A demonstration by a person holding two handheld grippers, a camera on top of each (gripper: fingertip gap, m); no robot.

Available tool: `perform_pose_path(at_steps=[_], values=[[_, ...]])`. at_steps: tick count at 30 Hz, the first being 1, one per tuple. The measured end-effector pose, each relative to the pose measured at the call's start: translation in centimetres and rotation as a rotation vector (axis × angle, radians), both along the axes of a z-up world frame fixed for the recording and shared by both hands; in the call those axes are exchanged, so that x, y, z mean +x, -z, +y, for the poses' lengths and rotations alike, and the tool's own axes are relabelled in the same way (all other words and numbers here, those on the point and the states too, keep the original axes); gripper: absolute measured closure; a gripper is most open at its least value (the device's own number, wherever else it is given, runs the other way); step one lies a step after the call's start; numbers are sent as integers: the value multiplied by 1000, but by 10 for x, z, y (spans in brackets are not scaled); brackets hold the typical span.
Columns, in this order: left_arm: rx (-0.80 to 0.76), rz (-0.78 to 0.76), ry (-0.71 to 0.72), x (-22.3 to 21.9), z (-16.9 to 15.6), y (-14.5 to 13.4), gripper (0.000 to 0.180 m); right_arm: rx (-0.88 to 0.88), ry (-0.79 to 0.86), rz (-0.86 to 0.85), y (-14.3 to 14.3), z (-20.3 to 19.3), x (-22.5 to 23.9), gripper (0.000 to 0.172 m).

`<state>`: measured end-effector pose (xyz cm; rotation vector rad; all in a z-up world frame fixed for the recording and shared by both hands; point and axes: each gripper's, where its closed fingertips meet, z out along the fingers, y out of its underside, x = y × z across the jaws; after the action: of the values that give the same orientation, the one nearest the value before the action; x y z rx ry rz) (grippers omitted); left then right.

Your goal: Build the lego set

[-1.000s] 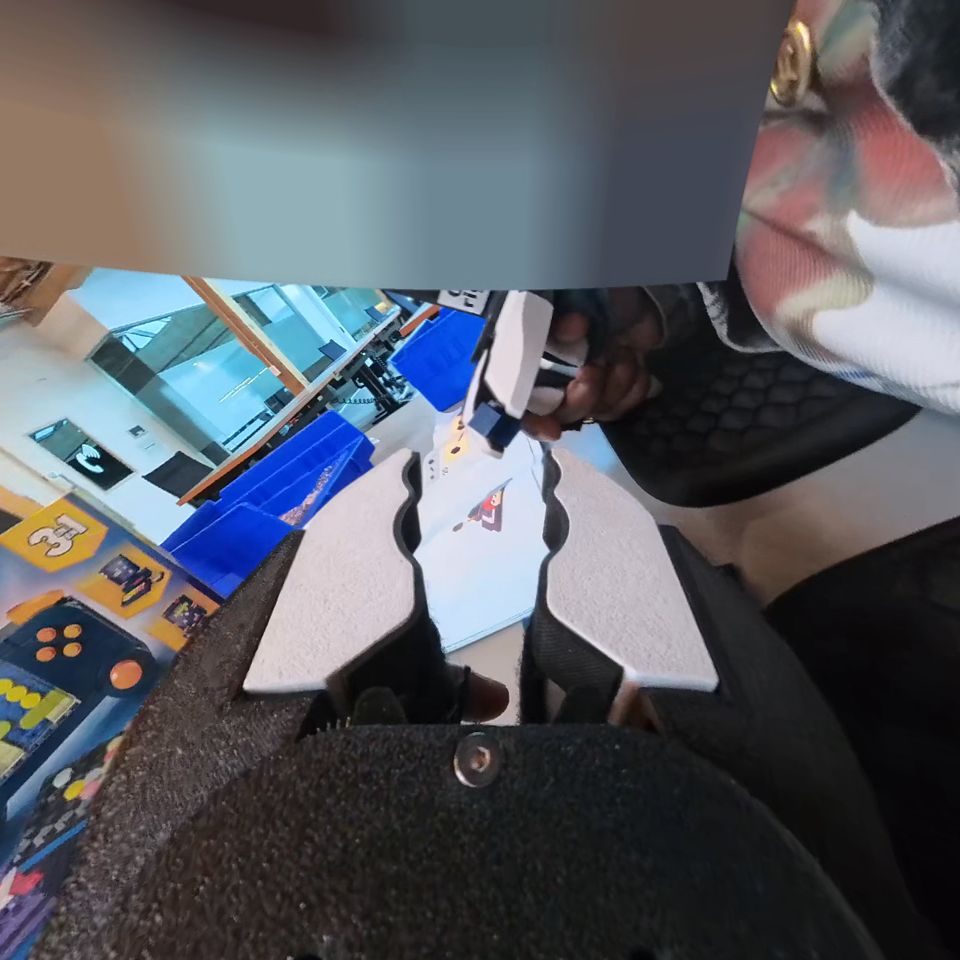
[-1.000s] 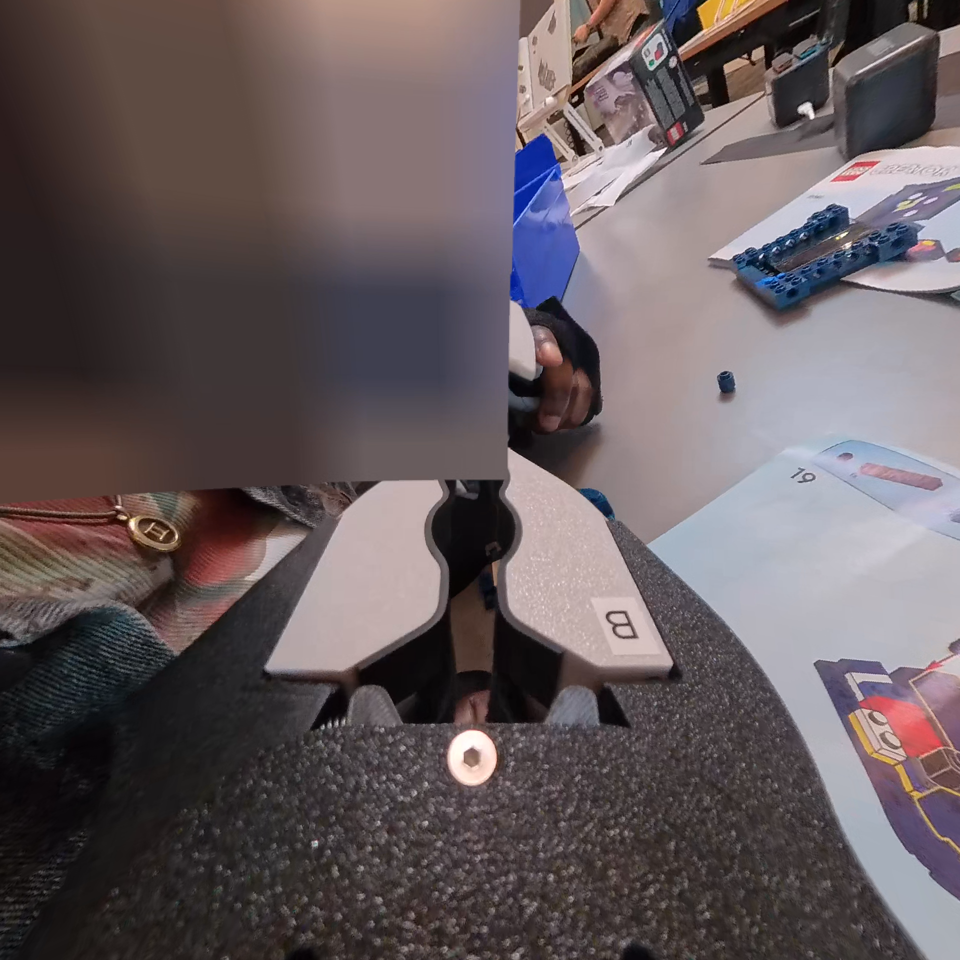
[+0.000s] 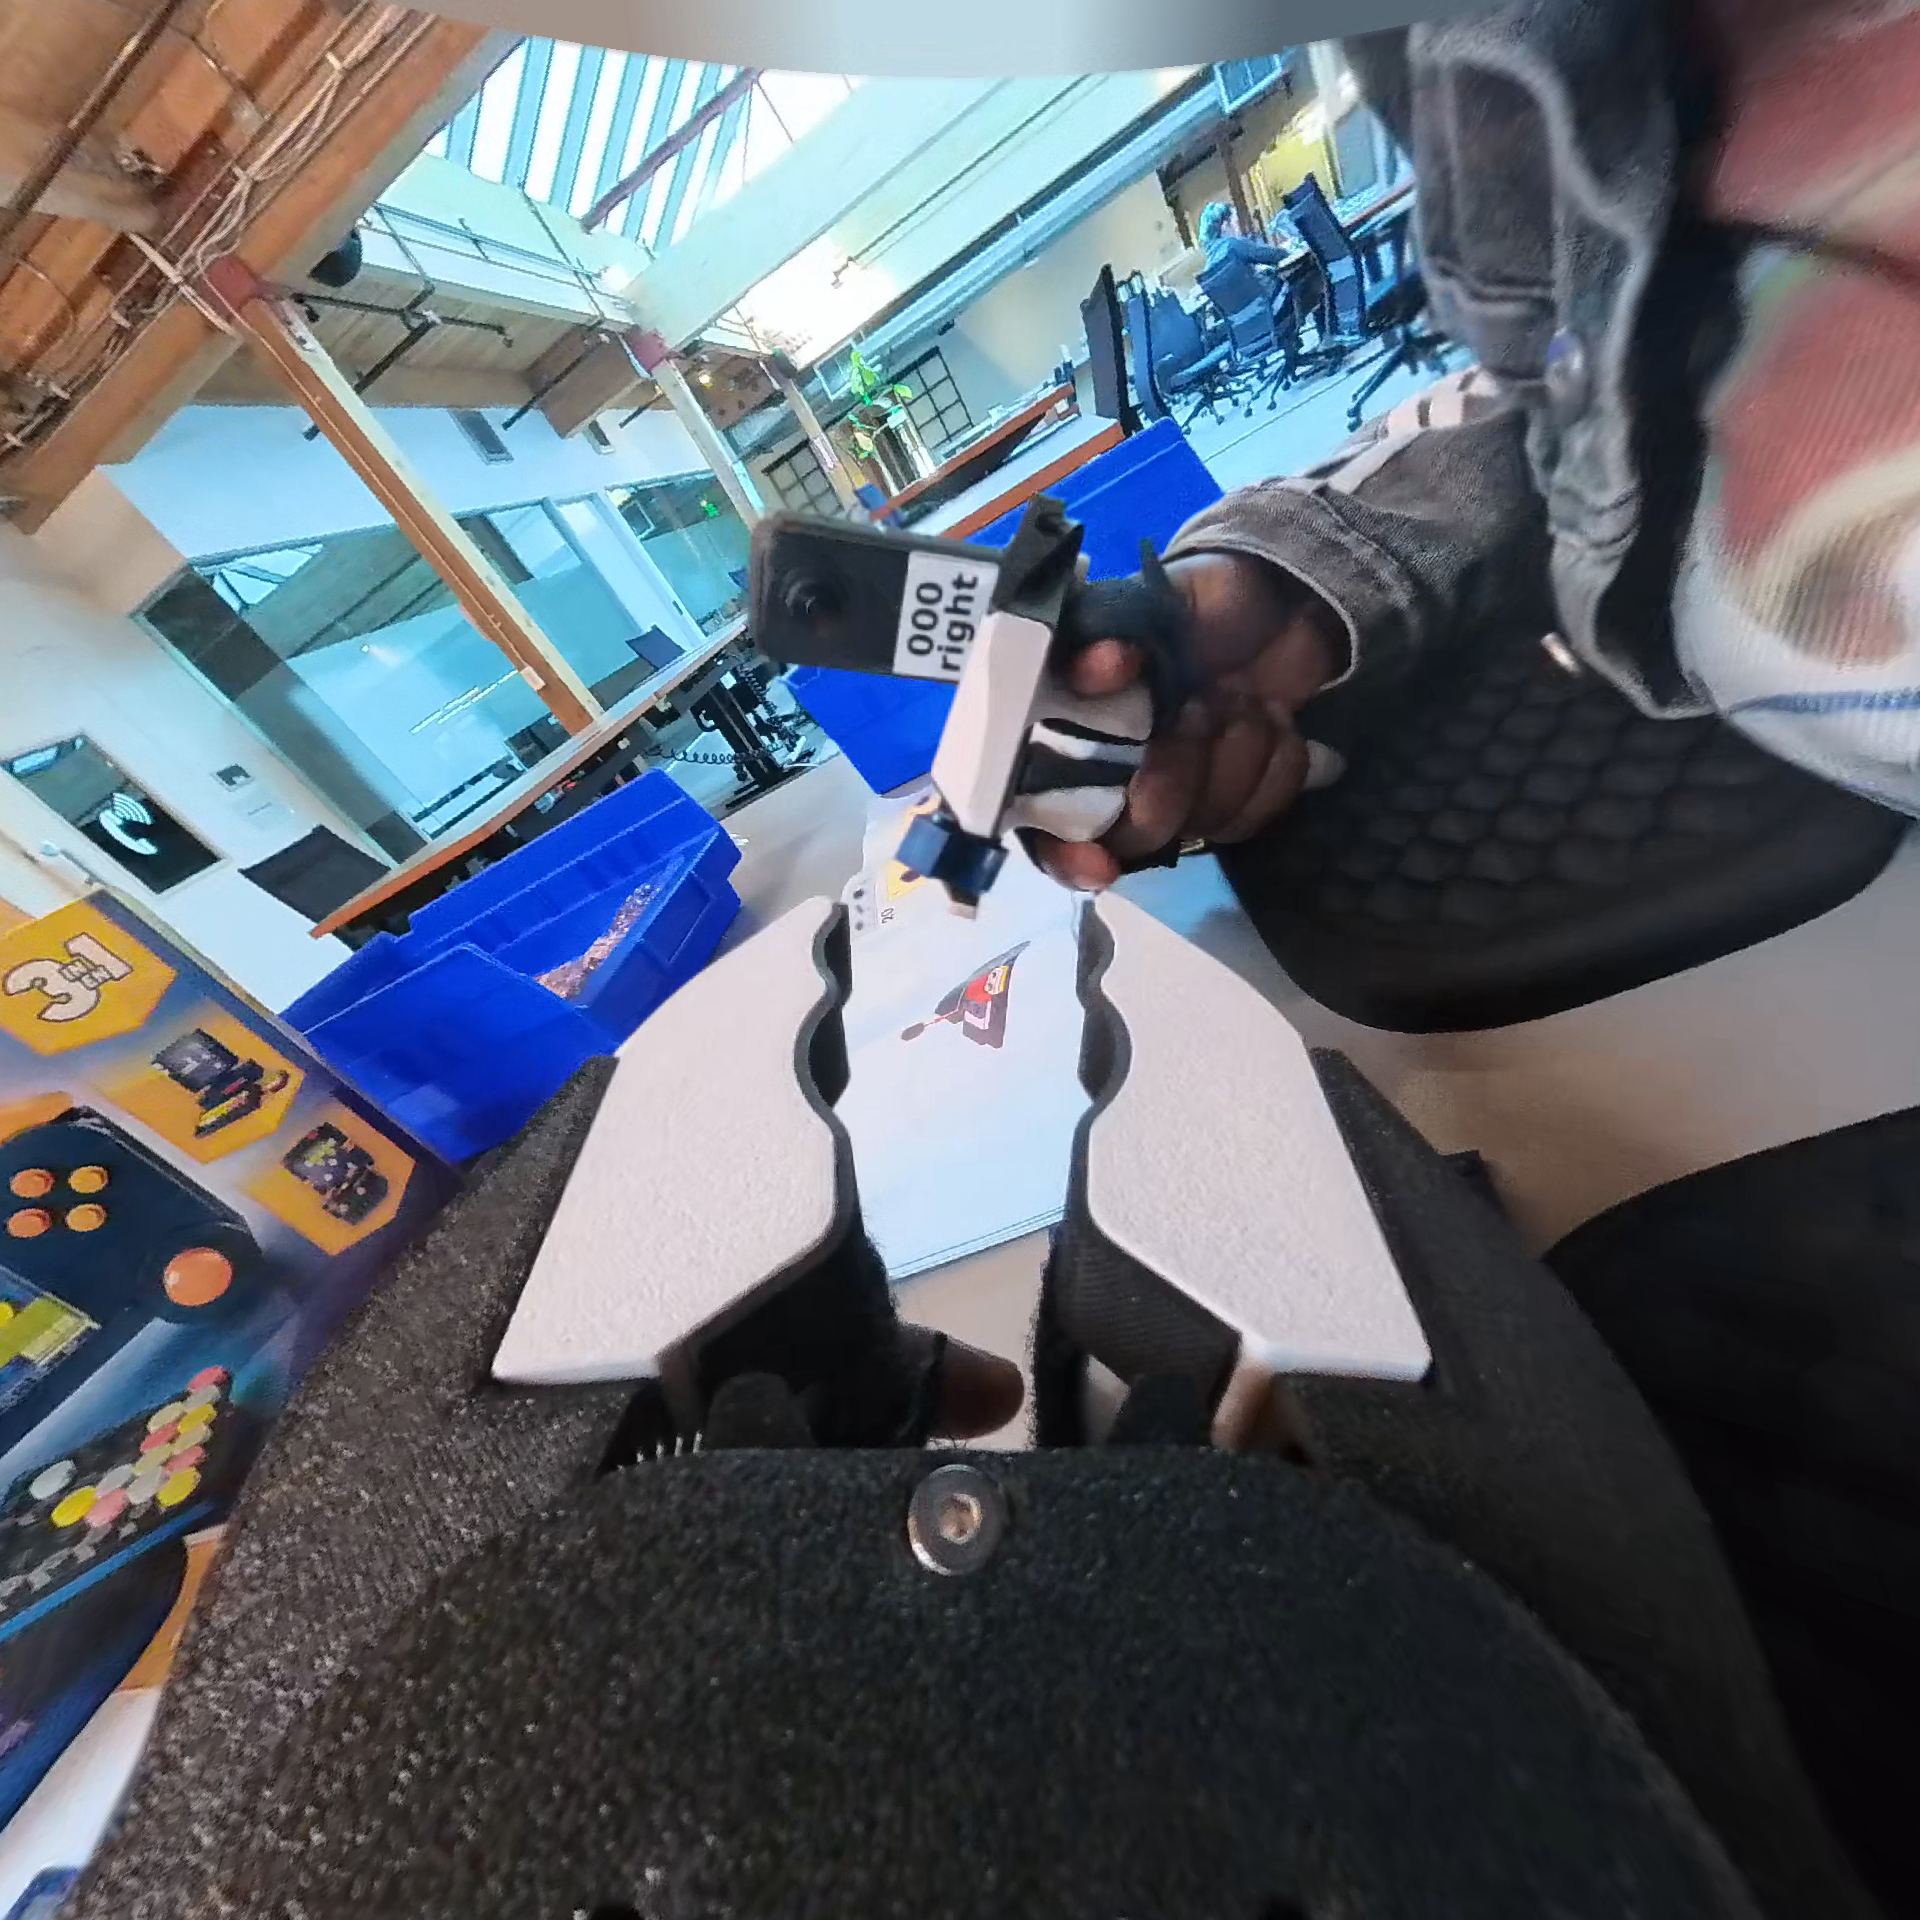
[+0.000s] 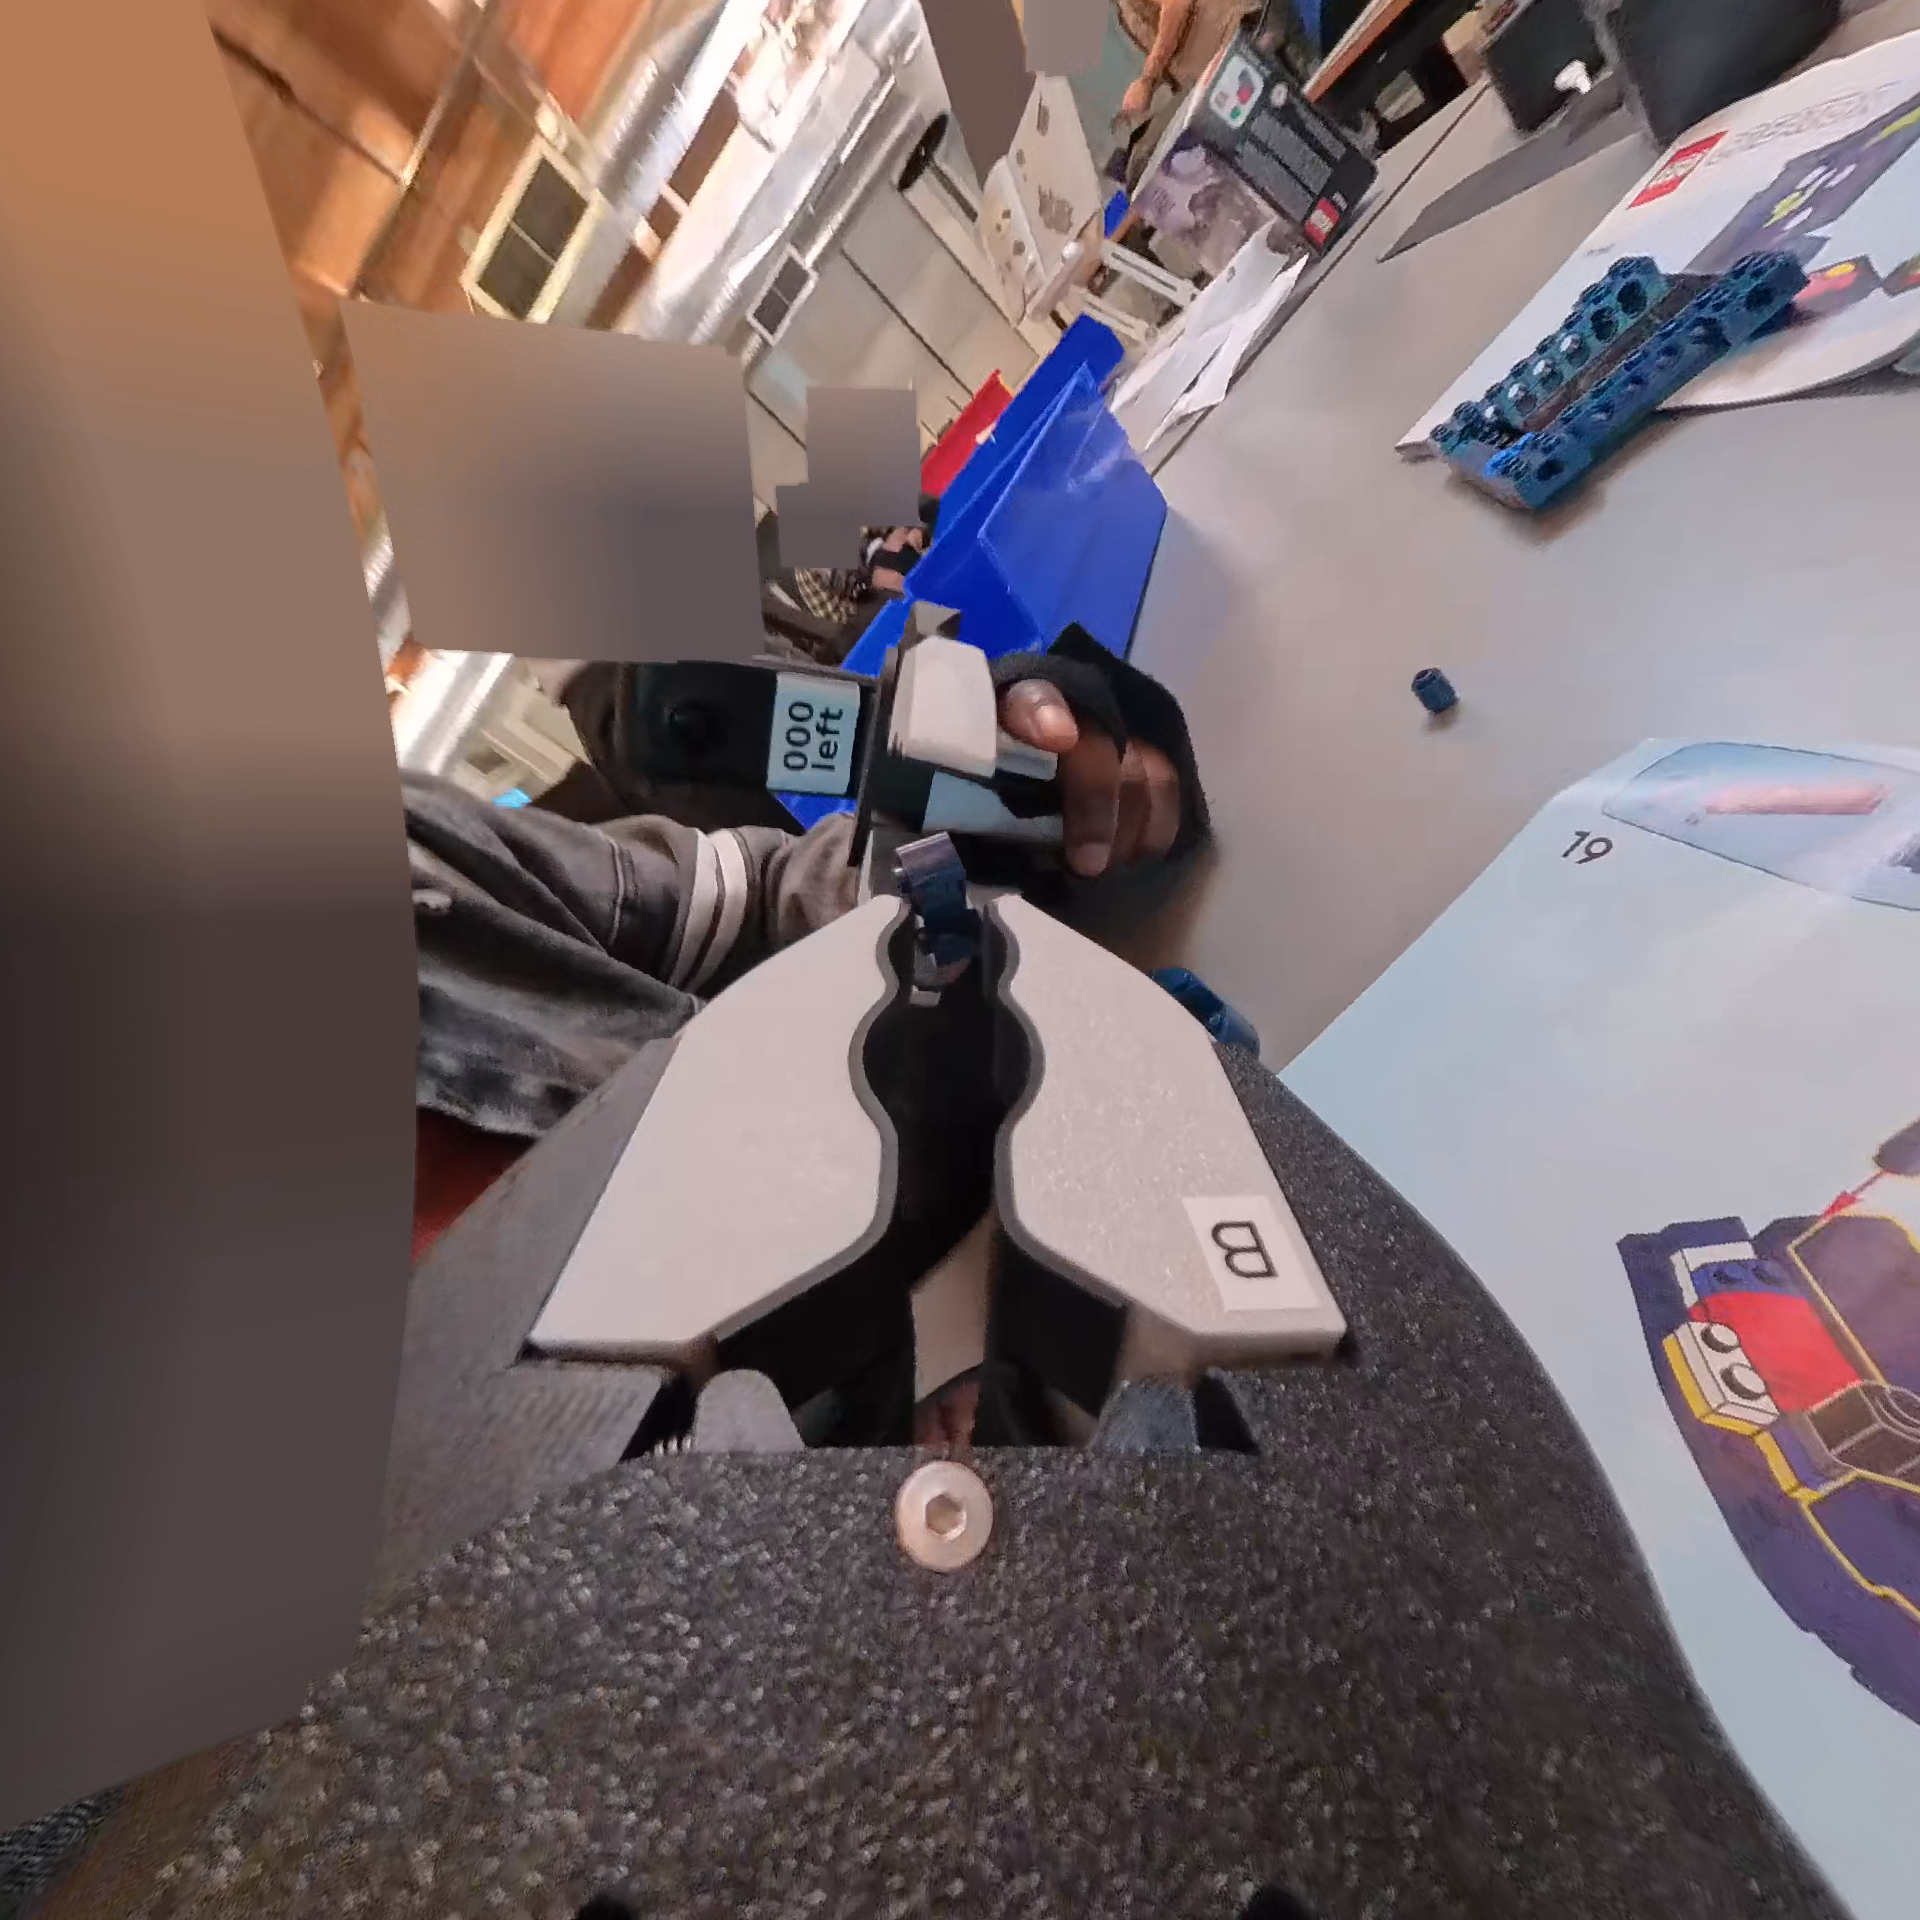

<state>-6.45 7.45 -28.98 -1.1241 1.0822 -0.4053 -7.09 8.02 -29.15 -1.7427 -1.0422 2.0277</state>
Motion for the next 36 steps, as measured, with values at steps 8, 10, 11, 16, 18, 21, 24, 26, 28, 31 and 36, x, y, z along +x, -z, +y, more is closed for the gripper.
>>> perform_pose_path(at_steps=[8, 10, 11, 16, 18, 21, 24, 26, 28, 31, 36], values=[[-15, 75, -18, 8, -3, -7, 141, -9, -62, 8, -2, -8, 1, 159], [38, 150, -54, 11, -3, -2, 143, -54, -112, 16, -4, -14, 2, 160], [75, 190, -62, 13, -4, -1, 144, -79, -123, 16, -5, -15, 2, 160], [180, 274, -181, 11, 1, -6, 162, -141, -123, 28, -7, -11, 3, 160], [172, 274, -200, 11, 2, -6, 162, -153, -120, 28, -7, -10, 3, 160], [173, 281, -254, 11, 7, -5, 152, -169, -114, 25, -7, -9, 3, 160], [196, 304, -290, 13, 8, -5, 159, -171, -107, 25, -7, -8, 3, 160], [165, 298, -297, 12, 9, -5, 159, -166, -101, 27, -8, -8, 3, 160], [126, 275, -321, 9, 12, -5, 159, -127, -57, 32, -9, -4, 3, 159], [102, 299, -413, -2, 21, -4, 159, 134, 163, 39, -15, 19, 6, 150], [121, 390, -493, -6, 26, 2, 159, 756, 361, -70, -15, 20, 5, 157]])
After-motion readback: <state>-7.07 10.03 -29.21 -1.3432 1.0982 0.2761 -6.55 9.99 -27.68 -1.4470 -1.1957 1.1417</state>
